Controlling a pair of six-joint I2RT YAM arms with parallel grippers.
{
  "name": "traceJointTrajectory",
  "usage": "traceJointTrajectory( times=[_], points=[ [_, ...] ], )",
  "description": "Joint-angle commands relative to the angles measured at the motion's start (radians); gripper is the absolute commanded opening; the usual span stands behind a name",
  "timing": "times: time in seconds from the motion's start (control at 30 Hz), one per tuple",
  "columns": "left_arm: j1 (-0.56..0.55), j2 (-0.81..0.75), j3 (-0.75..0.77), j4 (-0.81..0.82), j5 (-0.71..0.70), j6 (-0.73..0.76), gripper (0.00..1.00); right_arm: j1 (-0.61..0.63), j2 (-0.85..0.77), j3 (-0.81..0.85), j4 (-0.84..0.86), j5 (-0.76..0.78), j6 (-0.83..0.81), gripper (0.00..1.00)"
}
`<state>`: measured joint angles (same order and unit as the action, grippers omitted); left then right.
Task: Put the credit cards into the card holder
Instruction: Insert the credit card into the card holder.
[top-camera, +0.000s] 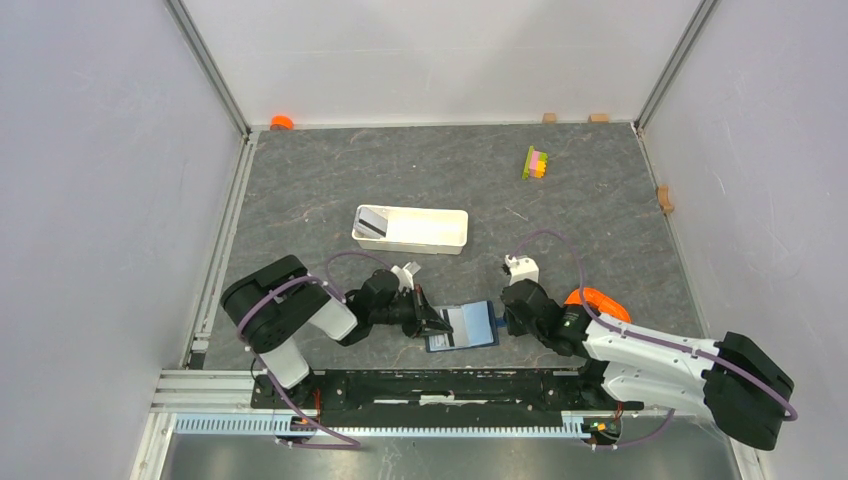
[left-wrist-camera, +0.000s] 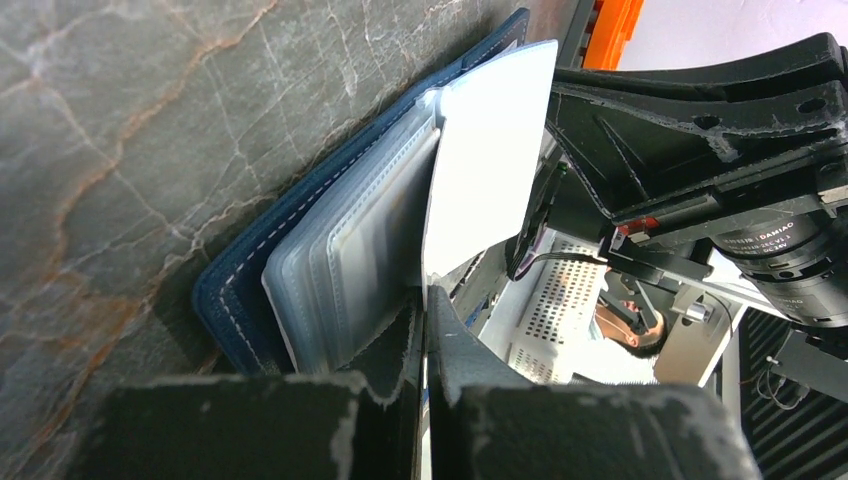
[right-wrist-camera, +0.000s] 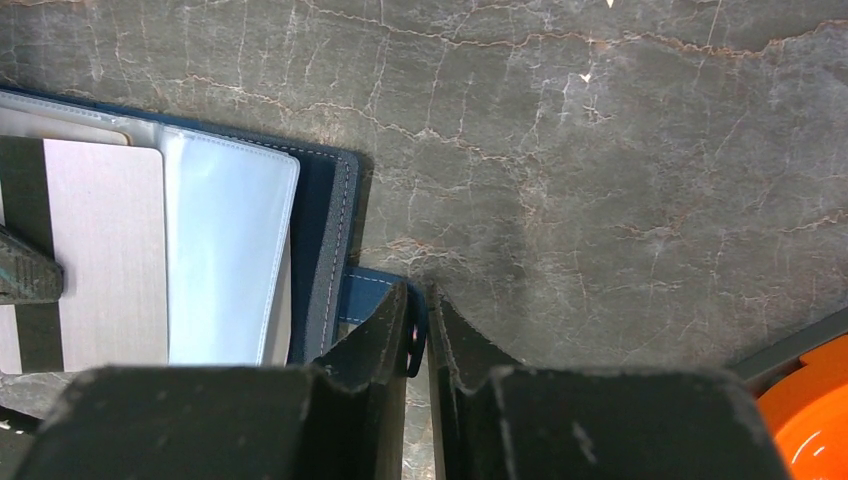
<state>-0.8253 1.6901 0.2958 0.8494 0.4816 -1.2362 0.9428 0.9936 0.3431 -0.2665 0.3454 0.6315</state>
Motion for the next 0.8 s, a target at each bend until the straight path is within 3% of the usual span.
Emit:
traceJointTrajectory(
  times=[0.0,0.77],
  points=[
    [0.014,0.040,0.015,-0.023,0.008,0.070,0.02,0.007,0.010,0.004,0.020,0.011,0.004,0.15],
    [0.050,0.177,0.032,0.114,0.079,0.109,0.02,0.007,0.027,-0.005,0.025,0.006,0.007,0.11]
  ],
)
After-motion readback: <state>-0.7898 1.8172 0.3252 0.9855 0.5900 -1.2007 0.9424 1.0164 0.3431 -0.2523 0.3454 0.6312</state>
